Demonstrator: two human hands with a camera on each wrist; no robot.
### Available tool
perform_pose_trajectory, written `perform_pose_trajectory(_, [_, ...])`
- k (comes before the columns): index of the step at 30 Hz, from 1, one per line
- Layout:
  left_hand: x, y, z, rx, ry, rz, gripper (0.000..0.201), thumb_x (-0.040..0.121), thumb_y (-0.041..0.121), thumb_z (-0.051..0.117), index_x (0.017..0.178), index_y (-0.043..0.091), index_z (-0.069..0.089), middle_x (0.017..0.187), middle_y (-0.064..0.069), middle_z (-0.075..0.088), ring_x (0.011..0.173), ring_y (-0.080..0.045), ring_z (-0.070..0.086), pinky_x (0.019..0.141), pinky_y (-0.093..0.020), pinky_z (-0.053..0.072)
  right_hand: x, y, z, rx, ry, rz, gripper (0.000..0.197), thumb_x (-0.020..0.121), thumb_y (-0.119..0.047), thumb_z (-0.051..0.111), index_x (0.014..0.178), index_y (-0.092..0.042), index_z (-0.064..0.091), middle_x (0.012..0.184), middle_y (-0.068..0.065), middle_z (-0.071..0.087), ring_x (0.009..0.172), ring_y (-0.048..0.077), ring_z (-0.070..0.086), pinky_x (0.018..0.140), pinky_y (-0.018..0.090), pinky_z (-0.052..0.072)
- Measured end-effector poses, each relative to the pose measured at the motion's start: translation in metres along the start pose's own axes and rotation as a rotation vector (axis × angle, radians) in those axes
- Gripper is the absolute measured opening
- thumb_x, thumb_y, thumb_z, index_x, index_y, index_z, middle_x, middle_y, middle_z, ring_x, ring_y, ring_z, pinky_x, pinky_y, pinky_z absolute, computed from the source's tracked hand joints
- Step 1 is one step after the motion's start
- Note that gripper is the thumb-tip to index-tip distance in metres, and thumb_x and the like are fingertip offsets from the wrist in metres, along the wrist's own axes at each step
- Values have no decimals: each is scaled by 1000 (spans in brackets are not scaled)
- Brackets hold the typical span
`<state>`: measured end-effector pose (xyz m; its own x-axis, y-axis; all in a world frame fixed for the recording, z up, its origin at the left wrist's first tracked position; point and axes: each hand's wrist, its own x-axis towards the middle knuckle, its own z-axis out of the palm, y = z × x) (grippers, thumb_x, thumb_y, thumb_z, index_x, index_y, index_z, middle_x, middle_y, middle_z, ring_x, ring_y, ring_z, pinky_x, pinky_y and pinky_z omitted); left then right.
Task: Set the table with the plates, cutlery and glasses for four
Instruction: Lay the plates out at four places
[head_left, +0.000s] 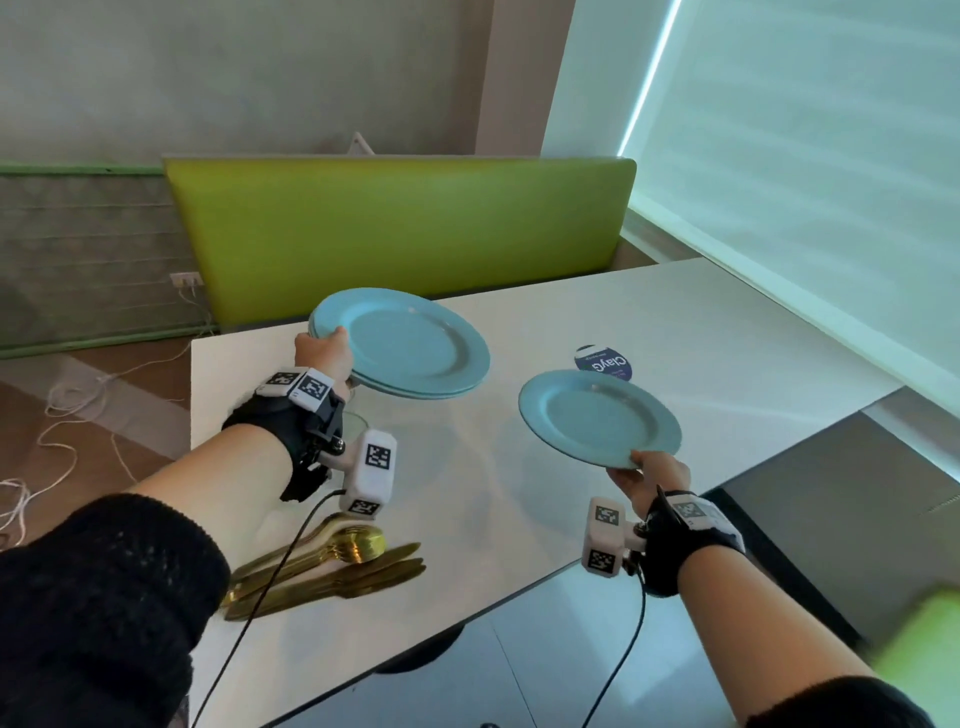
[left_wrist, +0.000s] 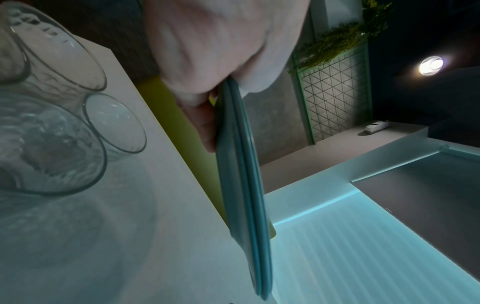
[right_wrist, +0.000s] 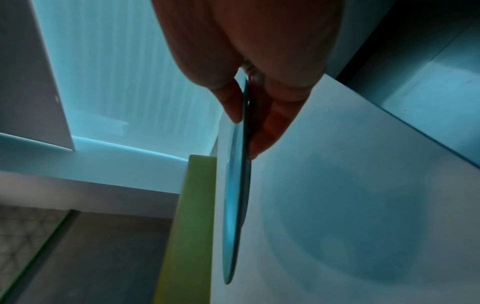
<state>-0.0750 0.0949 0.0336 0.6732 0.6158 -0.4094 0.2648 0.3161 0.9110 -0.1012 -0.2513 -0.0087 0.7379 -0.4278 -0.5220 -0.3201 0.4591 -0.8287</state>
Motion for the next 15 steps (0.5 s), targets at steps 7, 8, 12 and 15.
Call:
perform_pose_trajectory(7, [3,-1,-8,-14,10,-11,47,93,19,50,136,4,40,131,-17,53,114,-35,59,83,-45,51,9,52,-3,-120,8,93,43,89,14,40,132,10,40,109,25,50,91,39,53,79,42,47])
perform_pose_trajectory(8, [5,-2,-9,-8,3,-21,47,93,19,49,137,4,39,132,-17,52,115,-35,58,82,-44,51,10,58,-2,-128,7,96,43,89,14,41,132,10,40,114,27,51,95,40,54,79,42,47])
perform_pose_trajectory(12, [6,-9,-11,16,-9,-19,48,93,21,49,137,5,39,133,-17,52,114,-34,58,84,-42,52,10,76,0,-167,21,131,40,91,11,44,131,8,42,130,29,50,108,43,56,66,42,55])
perform_pose_trajectory(15, [6,-13,-12,34,-20,-10,48,93,23,50,136,5,39,132,-17,53,113,-34,59,86,-44,52,11,88,-2,-195,9,170,41,91,10,46,132,7,41,128,28,51,115,44,54,81,46,50])
